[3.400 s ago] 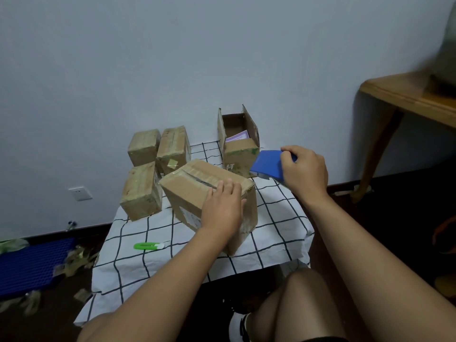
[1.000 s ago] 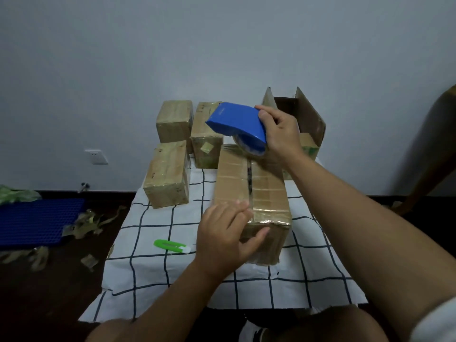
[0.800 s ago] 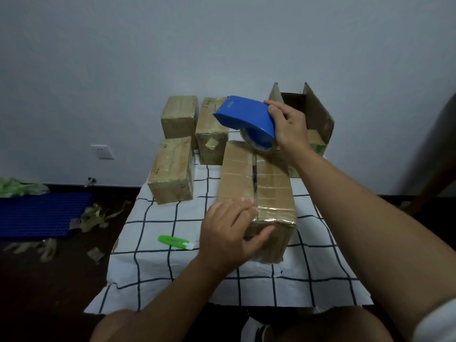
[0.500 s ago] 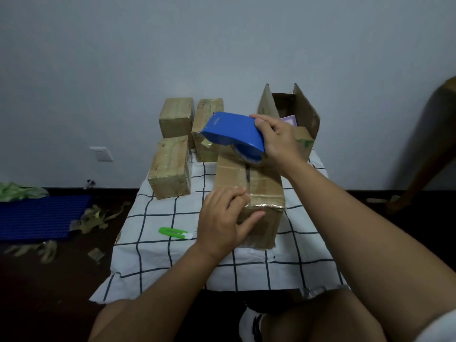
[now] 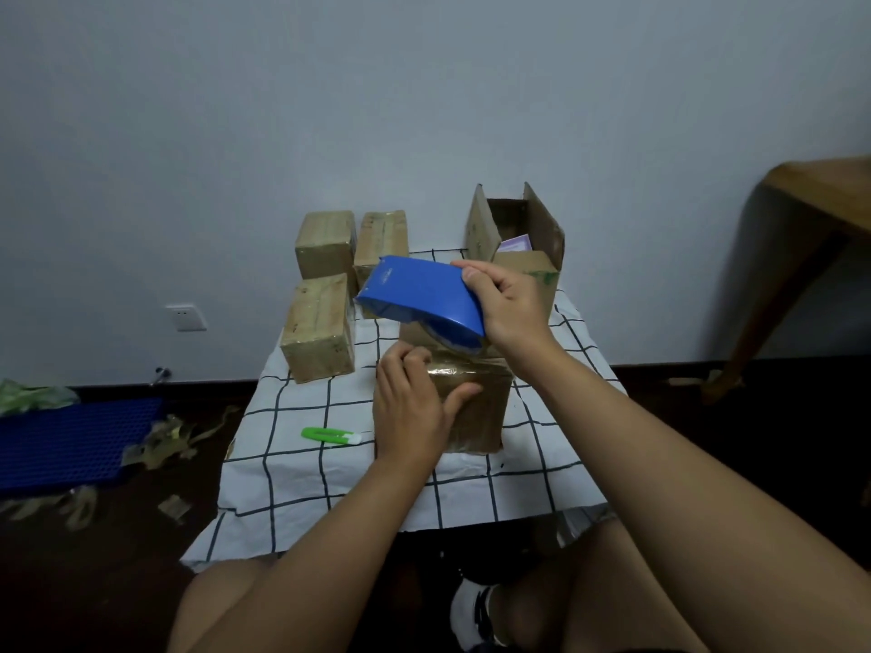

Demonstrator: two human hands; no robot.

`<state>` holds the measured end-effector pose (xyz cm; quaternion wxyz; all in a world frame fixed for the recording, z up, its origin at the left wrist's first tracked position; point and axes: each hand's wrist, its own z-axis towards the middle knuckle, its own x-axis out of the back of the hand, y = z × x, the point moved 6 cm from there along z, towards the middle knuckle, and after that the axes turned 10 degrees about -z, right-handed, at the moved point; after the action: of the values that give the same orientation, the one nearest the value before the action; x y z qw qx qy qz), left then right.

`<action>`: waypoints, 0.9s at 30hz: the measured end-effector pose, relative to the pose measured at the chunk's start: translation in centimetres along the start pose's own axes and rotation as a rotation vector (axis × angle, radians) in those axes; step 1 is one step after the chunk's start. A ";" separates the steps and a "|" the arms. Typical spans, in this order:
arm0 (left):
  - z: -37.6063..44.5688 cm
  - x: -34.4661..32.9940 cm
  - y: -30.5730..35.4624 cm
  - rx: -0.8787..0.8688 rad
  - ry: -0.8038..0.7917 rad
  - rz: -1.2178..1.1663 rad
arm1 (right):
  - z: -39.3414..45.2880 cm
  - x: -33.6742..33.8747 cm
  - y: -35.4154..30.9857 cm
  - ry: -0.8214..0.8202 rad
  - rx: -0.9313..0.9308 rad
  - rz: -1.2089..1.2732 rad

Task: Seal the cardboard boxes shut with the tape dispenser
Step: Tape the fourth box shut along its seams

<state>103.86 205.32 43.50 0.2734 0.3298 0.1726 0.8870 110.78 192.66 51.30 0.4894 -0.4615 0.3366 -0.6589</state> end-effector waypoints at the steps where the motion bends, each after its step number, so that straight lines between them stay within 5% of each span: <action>1: 0.1 0.1 -0.1 0.005 -0.002 0.016 | -0.3 0.2 -0.1 0.005 -0.004 0.018; 13: 0.8 -0.2 1.3 -0.318 -0.181 0.220 | -1.2 4.8 2.0 0.313 -0.180 0.241; 27: 3.3 0.4 0.5 -0.230 -0.377 -0.062 | -2.6 6.4 3.6 0.370 -0.258 0.306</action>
<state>105.70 205.55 46.33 0.3637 0.4510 0.0260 0.8146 108.90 185.44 48.99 0.4505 -0.3357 0.5672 -0.6022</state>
